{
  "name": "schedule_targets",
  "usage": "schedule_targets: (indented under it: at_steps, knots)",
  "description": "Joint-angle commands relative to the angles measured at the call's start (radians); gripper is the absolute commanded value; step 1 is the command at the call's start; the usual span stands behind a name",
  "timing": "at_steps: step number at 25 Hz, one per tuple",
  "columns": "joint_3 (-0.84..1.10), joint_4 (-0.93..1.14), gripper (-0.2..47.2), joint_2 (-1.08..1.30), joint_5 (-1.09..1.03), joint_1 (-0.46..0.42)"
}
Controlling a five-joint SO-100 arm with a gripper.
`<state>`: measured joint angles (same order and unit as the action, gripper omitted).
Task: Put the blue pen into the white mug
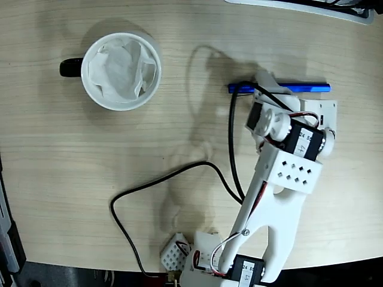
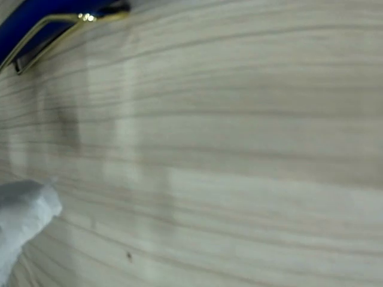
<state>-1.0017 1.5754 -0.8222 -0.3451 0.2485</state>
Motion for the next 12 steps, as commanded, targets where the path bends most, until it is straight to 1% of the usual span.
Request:
schedule_targets:
  at_steps: [1,5,6,7,9,11,12]
  knots:
    - [0.034,0.002,26.7,-0.026,-0.005,-0.002]
    - [0.034,0.000,21.3,-0.026,-0.002,-0.006]
    - [0.034,-0.002,19.2,-0.026,-0.002,-0.006]
    - [0.034,-0.002,18.4,-0.026,-0.002,-0.006]
    - [0.034,-0.006,13.2,-0.028,0.000,-0.006]
    - [0.034,-0.014,9.9,-0.031,0.000,-0.006]
    - [0.034,-0.014,9.1,-0.031,0.000,-0.006]
